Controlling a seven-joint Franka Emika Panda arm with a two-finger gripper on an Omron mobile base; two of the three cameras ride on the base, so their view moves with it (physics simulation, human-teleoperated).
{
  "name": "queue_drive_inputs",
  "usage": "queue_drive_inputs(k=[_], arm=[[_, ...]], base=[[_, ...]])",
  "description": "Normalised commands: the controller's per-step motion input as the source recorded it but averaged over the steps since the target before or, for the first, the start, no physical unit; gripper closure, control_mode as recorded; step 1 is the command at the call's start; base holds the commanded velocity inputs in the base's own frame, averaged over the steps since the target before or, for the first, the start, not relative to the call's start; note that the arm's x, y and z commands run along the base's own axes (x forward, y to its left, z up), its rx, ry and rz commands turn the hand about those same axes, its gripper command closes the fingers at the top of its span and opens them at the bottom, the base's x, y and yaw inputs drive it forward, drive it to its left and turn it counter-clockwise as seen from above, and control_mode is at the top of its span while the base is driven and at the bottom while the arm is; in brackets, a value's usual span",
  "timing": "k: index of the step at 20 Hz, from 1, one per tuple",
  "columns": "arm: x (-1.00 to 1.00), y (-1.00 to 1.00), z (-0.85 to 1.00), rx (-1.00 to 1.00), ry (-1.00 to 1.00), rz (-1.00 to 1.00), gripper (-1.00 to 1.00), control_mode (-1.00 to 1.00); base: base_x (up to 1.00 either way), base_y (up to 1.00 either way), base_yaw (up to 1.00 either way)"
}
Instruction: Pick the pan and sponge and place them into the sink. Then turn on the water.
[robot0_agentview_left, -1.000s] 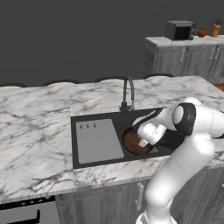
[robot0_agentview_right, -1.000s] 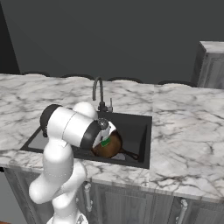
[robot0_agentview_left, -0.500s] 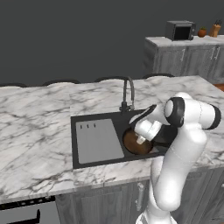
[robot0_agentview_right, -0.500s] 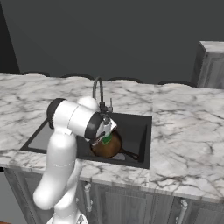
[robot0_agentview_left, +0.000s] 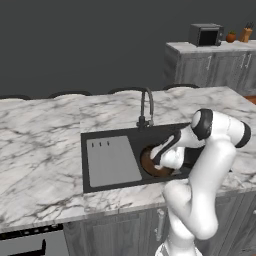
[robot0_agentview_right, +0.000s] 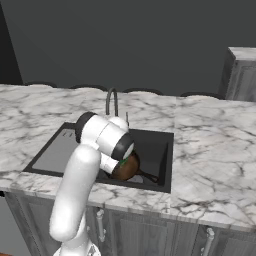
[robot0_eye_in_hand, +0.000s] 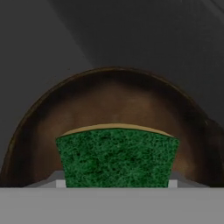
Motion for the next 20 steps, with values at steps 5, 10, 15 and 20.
queue_drive_inputs(k=[5,10,15,20], arm=[[0.0,0.04,-0.6,-0.02,-0.02,0.04,1.0,-1.0],[0.14,0.06,-0.4,-0.02,-0.06,0.03,1.0,-1.0],[0.19,0.08,-0.37,-0.02,-0.09,0.02,1.0,-1.0],[0.13,0.02,-0.52,-0.02,-0.08,0.03,1.0,-1.0]], base=[[0.0,0.0,0.0],[0.0,0.0,0.0],[0.0,0.0,0.0],[0.0,0.0,0.0]])
